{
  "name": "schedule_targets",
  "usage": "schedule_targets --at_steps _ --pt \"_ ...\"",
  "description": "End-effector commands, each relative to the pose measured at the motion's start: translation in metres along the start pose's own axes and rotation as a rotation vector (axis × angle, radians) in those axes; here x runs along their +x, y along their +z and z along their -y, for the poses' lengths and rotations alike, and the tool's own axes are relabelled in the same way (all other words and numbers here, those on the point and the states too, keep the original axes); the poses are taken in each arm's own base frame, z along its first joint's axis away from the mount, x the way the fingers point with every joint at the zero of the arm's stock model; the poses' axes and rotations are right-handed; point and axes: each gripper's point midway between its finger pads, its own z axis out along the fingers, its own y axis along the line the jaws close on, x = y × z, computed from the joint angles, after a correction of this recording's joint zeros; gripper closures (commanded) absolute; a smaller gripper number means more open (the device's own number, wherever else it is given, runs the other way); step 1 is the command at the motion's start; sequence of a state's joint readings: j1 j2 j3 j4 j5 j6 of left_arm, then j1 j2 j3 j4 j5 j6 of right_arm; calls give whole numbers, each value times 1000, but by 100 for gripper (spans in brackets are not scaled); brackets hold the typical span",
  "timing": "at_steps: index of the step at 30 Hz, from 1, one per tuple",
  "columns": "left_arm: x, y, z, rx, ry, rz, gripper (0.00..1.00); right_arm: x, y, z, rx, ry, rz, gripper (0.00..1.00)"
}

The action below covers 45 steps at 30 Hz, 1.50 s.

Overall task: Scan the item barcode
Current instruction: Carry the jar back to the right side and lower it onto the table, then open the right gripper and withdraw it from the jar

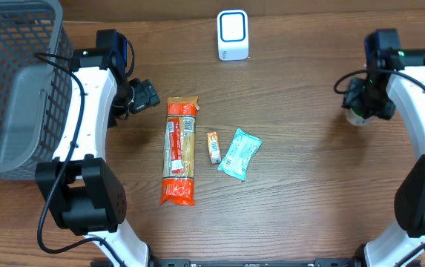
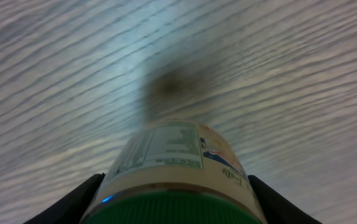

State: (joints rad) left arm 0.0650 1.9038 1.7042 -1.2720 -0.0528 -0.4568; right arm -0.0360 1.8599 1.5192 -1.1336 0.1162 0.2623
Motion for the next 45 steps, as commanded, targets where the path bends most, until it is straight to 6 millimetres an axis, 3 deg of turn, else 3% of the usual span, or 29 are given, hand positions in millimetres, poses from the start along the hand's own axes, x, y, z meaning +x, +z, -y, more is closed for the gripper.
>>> schedule_targets --at_steps 1,7,8,9,10,12,18,22,24,25,30,33,36,45 --pt "1 -7 2 6 14 15 0 7 15 4 -46 36 -19 95" --pt "1 -7 2 7 14 15 0 19 44 8 -40 40 -22 88" --pt "1 -7 2 7 14 15 0 22 48 8 -39 40 -24 83" --pt "1 -7 2 7 14 15 0 23 51 8 -39 40 -25 73" --pt "1 -7 2 7 14 15 0 25 53 8 -39 40 -27 45" --pt "1 -7 2 7 14 15 0 29 58 9 -37 39 -33 1" --pt "1 -7 2 7 14 15 0 27 50 9 -35 40 -39 0" --pt "1 -7 2 7 14 15 0 2 1 6 -55 45 18 0" --pt "1 -7 2 7 14 15 0 -15 -54 -12 -145 33 76 0" --pt "1 -7 2 7 14 15 0 -16 -67 -20 -188 26 82 0" --pt "1 -7 2 7 14 15 0 5 -98 -77 -477 -33 3 0" --pt "1 -7 2 7 14 15 0 27 -100 -105 -603 -68 -87 0" --pt "1 -7 2 7 14 15 0 48 -91 -118 -599 -108 -139 0" --pt "1 -7 2 7 14 15 0 103 -40 -169 -537 -314 -139 0"
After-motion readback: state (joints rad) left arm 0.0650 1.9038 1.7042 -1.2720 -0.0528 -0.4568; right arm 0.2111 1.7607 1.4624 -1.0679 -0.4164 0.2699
